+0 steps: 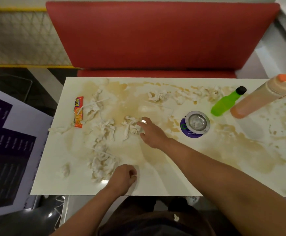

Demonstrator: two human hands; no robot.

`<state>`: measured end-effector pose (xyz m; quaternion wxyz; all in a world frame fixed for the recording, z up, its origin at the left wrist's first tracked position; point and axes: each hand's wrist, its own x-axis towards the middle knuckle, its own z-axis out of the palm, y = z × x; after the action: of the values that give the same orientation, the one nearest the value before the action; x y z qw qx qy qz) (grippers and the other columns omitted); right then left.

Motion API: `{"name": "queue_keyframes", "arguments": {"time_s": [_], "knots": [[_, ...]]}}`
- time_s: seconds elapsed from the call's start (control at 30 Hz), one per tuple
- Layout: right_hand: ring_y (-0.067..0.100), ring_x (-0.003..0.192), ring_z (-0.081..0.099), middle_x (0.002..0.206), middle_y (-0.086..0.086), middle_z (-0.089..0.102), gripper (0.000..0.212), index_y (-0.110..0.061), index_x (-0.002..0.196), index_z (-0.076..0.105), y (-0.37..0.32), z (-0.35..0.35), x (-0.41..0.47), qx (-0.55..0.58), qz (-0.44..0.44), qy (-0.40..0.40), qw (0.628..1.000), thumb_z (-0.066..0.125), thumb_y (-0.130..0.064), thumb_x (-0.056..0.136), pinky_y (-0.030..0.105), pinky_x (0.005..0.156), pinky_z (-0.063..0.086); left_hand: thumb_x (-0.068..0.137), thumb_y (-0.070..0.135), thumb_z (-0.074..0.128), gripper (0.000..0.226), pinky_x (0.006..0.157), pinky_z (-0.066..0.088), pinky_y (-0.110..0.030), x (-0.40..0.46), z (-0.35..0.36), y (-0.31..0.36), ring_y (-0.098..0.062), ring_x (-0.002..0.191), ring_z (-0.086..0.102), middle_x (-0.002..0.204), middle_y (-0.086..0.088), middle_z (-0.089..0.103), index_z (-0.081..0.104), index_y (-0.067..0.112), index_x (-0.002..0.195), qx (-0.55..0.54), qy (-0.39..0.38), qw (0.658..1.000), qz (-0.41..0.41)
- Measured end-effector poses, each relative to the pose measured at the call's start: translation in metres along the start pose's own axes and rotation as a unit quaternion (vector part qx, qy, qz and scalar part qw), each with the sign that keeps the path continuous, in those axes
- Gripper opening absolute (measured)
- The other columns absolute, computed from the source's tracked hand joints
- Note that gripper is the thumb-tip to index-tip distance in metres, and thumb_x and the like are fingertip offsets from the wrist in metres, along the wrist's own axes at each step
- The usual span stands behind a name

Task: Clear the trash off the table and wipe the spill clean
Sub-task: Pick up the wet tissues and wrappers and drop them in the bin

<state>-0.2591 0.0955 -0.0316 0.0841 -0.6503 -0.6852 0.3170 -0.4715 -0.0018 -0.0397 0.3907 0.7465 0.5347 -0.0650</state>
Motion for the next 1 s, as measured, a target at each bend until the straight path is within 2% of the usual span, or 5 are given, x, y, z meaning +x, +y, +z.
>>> {"name": "queue_keyframes", "arguments": {"time_s": [0.17, 0.43, 0.57, 0.77, 1.0], "knots": [[0.033, 0.121, 0.056, 0.154, 0.004, 0.035, 0.047, -0.026, 0.147, 0.048, 0.000, 0.013, 0.013, -0.061, 0.004, -0.016, 0.998, 0.054, -0.018, 0.101, 0.040, 0.089, 0.051, 0.088, 0.017, 0.074, 0.014, 0.061, 0.044, -0.009, 0.001, -0.025, 0.004, -0.003, 0.071, 0.064, 0.085, 0.011, 0.068, 0.068, 0.027, 0.083, -0.104, 0.058, 0.992, -0.038], [0.029, 0.094, 0.066, 0.118, 0.004, 0.060, 0.021, -0.022, 0.110, 0.073, 0.011, 0.011, 0.016, -0.030, 0.036, 0.035, 0.998, 0.054, -0.016, 0.102, 0.036, 0.077, 0.051, 0.089, 0.015, 0.076, 0.007, 0.061, 0.047, -0.014, 0.013, -0.058, 0.017, -0.003, 0.066, 0.067, 0.087, 0.006, 0.073, 0.072, 0.022, 0.089, -0.213, 0.107, 0.970, -0.054], [0.021, 0.094, 0.065, 0.107, 0.000, 0.066, 0.016, -0.024, 0.101, 0.074, 0.018, 0.003, 0.007, 0.031, 0.069, 0.051, 0.996, 0.060, -0.019, 0.098, 0.029, 0.075, 0.043, 0.089, 0.019, 0.076, 0.007, 0.065, 0.053, -0.024, 0.023, -0.066, 0.026, -0.001, 0.065, 0.067, 0.086, 0.006, 0.073, 0.071, 0.024, 0.088, -0.216, 0.120, 0.968, -0.047], [0.016, 0.084, 0.062, 0.096, -0.004, 0.069, 0.004, -0.022, 0.096, 0.069, 0.044, -0.020, -0.041, 0.115, 0.115, 0.080, 0.983, 0.068, -0.021, 0.093, 0.029, 0.070, 0.046, 0.089, 0.021, 0.076, 0.006, 0.061, 0.052, -0.020, 0.044, -0.061, 0.057, -0.002, 0.066, 0.068, 0.086, 0.006, 0.072, 0.070, 0.023, 0.089, -0.183, 0.098, 0.978, -0.016], [0.002, 0.071, 0.058, 0.096, -0.015, 0.064, 0.020, -0.027, 0.106, 0.062, 0.084, -0.058, -0.122, 0.209, 0.167, 0.140, 0.953, 0.074, -0.023, 0.090, 0.019, 0.069, 0.045, 0.089, 0.023, 0.076, 0.008, 0.064, 0.054, -0.024, 0.072, -0.048, 0.114, -0.007, 0.069, 0.069, 0.088, 0.006, 0.072, 0.069, 0.024, 0.088, -0.166, 0.053, 0.984, 0.045]]}}
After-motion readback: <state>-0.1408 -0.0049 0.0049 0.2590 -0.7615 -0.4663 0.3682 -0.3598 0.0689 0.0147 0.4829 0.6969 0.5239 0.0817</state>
